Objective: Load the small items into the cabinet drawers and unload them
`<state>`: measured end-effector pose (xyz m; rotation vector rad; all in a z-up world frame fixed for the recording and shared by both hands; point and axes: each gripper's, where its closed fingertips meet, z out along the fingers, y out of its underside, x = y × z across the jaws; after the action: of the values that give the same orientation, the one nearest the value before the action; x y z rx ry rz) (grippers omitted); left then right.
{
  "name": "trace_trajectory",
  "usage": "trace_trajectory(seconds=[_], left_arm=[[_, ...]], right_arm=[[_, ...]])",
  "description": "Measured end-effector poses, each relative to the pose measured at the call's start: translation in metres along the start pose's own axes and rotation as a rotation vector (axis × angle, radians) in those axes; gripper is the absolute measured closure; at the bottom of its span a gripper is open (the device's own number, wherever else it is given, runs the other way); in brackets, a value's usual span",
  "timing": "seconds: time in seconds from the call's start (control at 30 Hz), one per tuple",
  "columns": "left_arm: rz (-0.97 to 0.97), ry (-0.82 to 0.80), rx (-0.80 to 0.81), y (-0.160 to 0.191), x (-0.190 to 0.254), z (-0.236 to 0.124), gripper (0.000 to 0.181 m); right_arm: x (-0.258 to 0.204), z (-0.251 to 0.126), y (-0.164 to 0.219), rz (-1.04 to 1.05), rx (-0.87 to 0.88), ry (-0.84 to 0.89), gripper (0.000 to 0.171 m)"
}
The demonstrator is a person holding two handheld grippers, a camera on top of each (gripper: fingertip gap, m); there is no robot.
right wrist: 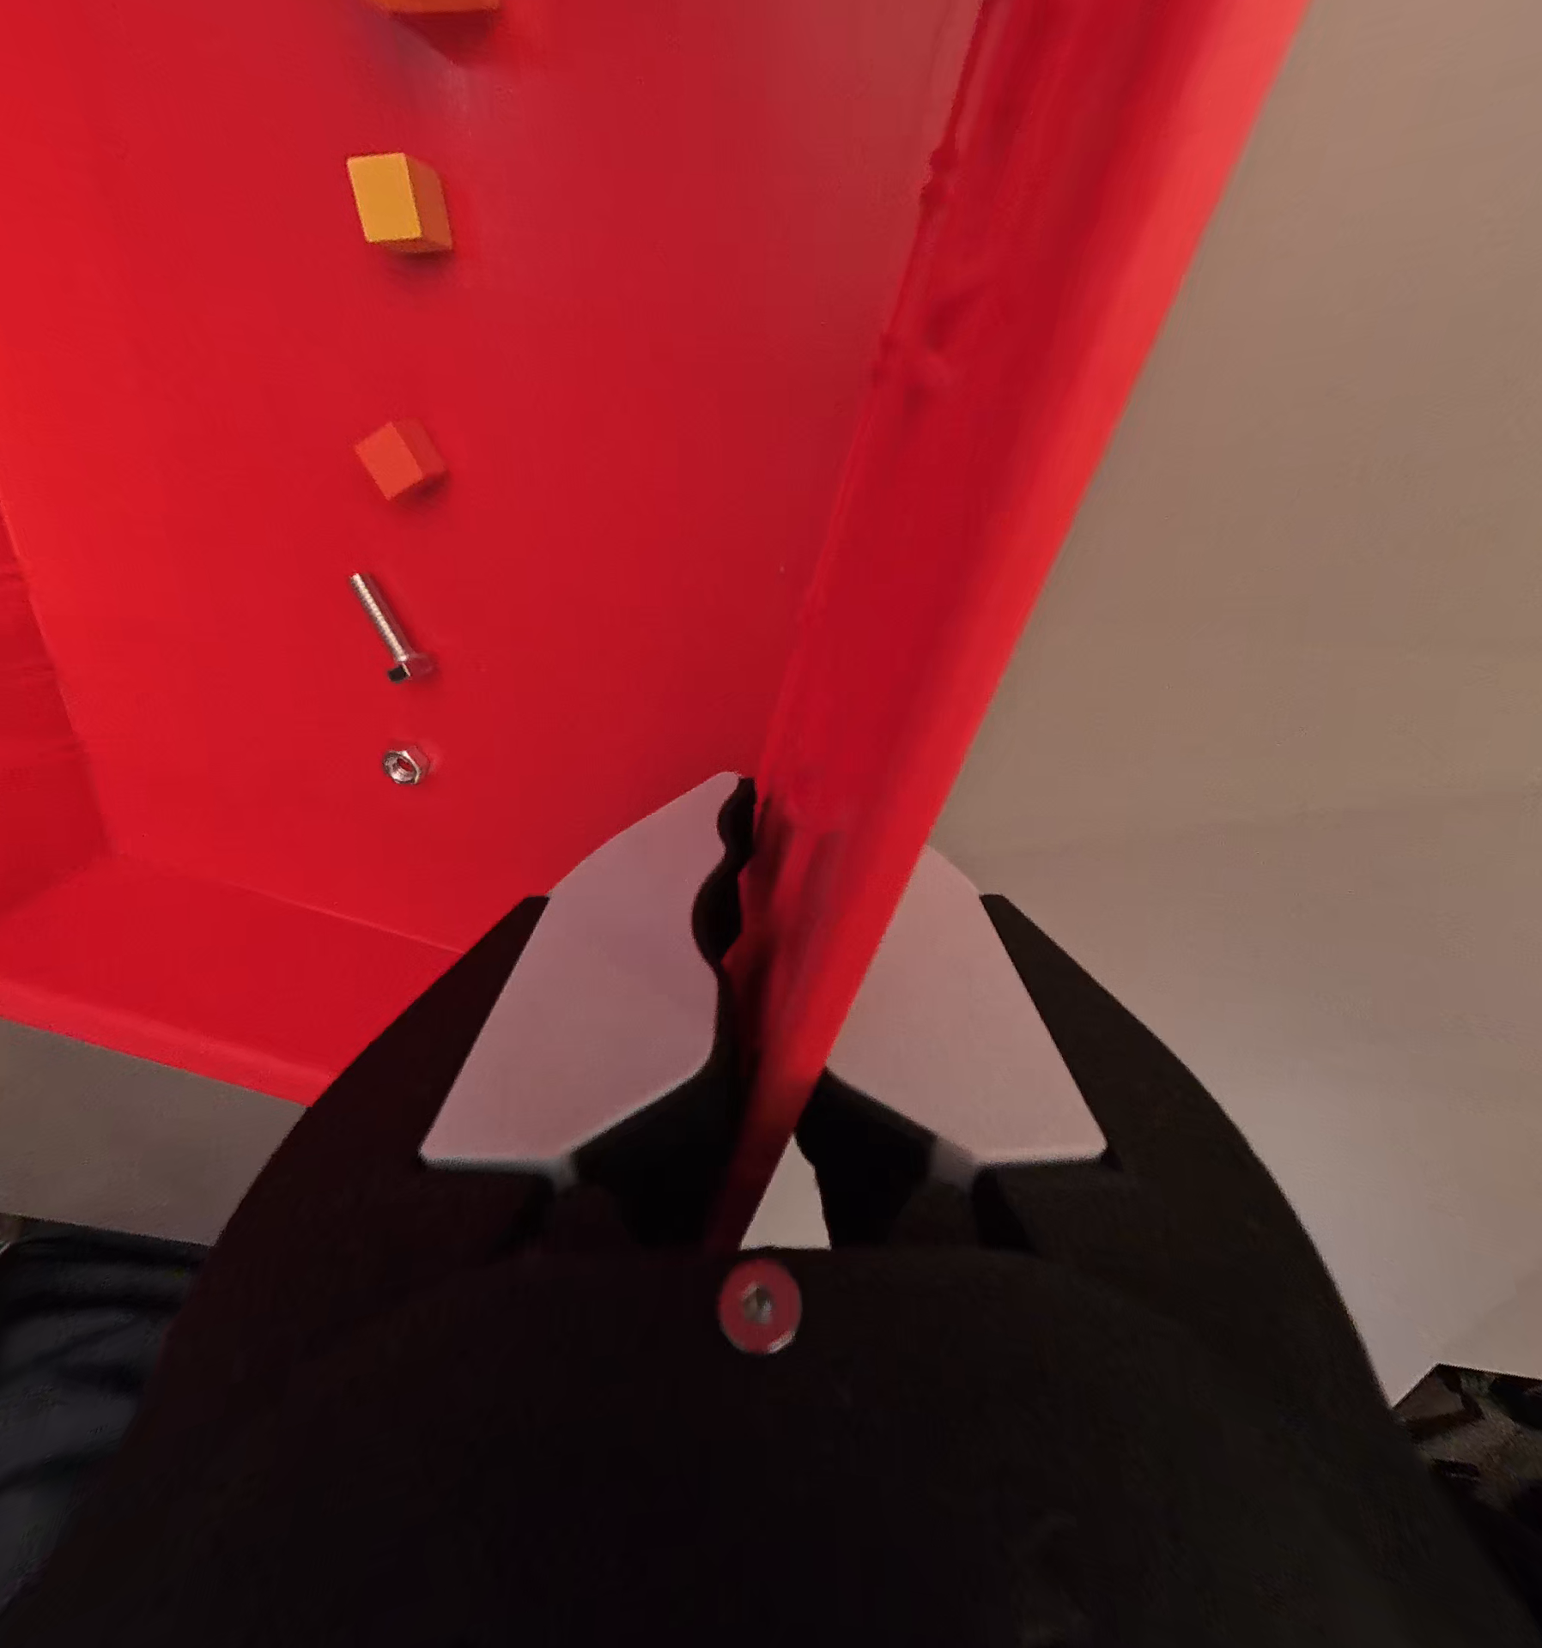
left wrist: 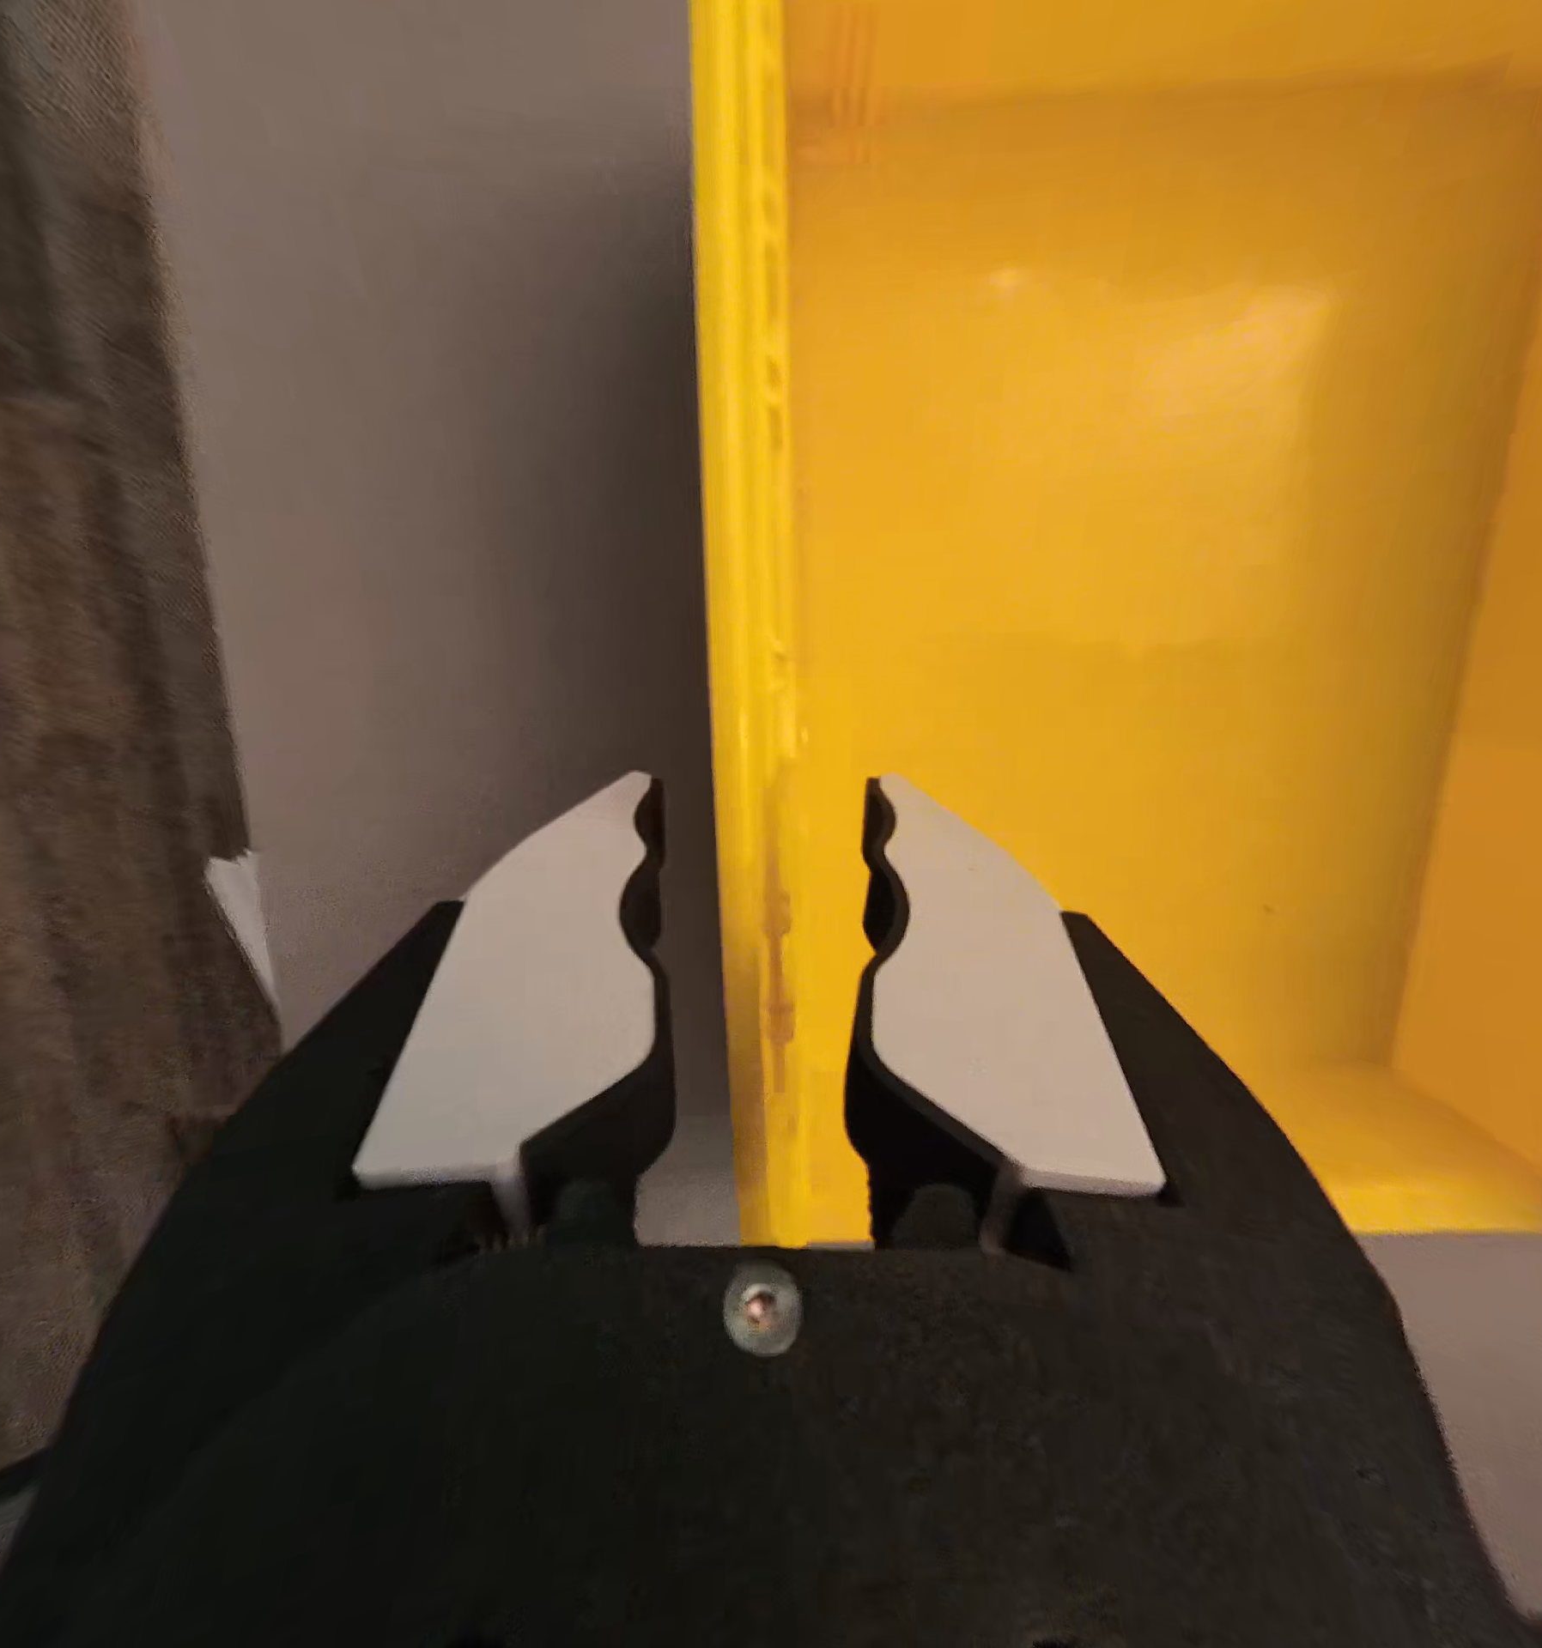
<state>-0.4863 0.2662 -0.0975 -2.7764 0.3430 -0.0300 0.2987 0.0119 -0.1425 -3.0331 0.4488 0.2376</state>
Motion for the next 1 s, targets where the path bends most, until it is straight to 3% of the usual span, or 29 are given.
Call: trace_trajectory(seconds=[0.1, 0.2, 0.43, 0.63, 0.83, 1.0], left_arm=[[0.027, 0.004, -0.147, 0.023, 0.001, 0.013, 0.162], [0.021, 0.103, -0.131, 0.02, 0.013, 0.012, 0.176], [0.022, 0.183, -0.11, 0.014, 0.02, 0.013, 0.176], [-0.004, 0.268, -0.095, 0.012, 0.024, 0.013, 0.175], [0.015, 0.354, -0.099, 0.019, 0.026, 0.01, 0.176], [-0.031, 0.377, -0.049, 0.017, 0.013, 0.004, 0.176]], right_arm=[[0.001, 0.001, -0.002, 0.01, 0.006, -0.007, 0.165], [0.0, 0.001, -0.002, 0.007, 0.011, -0.004, 0.165], [-0.009, 0.002, 0.001, 0.038, 0.038, -0.045, 0.166], [-0.012, 0.0, 0.012, 0.05, 0.029, -0.184, 0.166], [-0.006, -0.025, 0.051, 0.081, 0.049, -0.166, 0.166], [-0.006, -0.055, 0.111, 0.055, 0.027, -0.098, 0.166]])
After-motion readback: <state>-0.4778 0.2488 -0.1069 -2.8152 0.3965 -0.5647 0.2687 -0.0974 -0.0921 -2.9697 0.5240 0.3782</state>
